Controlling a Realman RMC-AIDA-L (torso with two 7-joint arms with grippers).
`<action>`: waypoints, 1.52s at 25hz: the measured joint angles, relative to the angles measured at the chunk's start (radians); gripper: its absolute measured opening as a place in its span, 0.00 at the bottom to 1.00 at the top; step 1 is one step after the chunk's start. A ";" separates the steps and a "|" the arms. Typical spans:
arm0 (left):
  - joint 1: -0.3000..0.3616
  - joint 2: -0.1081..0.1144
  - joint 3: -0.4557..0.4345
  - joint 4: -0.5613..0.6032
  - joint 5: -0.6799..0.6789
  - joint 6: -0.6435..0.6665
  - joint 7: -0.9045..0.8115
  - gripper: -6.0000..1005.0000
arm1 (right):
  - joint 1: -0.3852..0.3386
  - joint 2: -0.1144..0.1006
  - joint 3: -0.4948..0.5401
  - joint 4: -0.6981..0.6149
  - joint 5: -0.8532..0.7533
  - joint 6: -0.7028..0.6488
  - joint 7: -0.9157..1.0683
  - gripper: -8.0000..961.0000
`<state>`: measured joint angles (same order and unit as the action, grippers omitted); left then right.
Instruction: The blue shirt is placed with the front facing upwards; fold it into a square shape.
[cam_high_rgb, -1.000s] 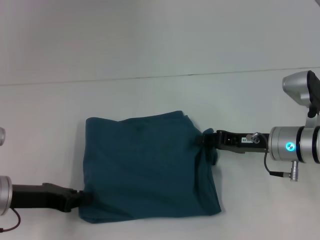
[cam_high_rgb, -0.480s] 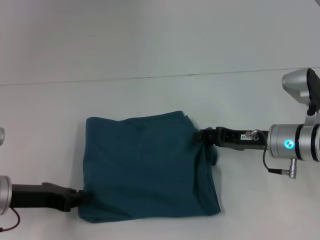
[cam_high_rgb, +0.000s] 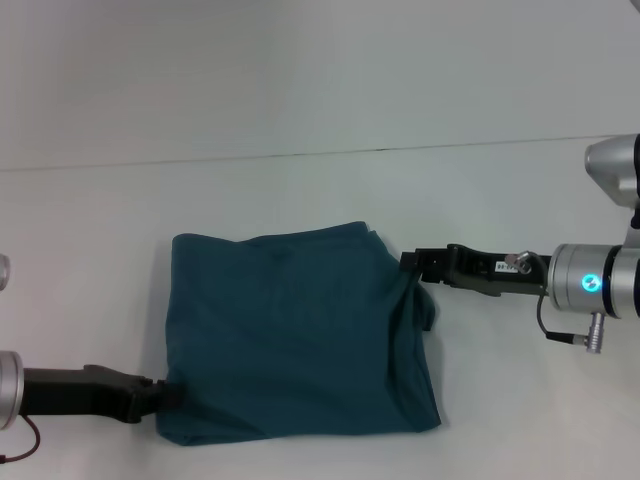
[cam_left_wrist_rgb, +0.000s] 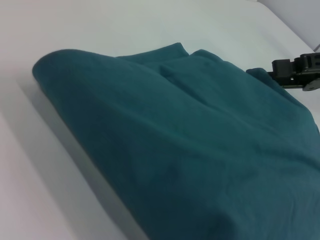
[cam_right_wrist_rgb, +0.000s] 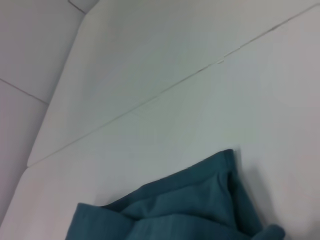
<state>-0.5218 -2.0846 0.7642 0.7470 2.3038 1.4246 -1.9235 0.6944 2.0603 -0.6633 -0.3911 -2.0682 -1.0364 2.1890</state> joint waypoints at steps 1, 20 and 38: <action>0.000 0.000 0.000 0.000 0.000 0.001 0.000 0.05 | 0.002 0.000 -0.001 0.006 0.000 0.009 0.004 0.54; -0.003 0.001 0.000 0.002 0.000 0.000 0.010 0.05 | 0.057 0.021 -0.025 0.020 0.020 0.087 -0.036 0.28; -0.002 0.002 0.000 0.001 0.000 -0.002 0.008 0.05 | 0.067 0.018 -0.028 -0.024 0.053 0.074 -0.098 0.01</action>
<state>-0.5240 -2.0831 0.7639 0.7479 2.3039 1.4221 -1.9158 0.7617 2.0787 -0.6914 -0.4154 -2.0152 -0.9628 2.0905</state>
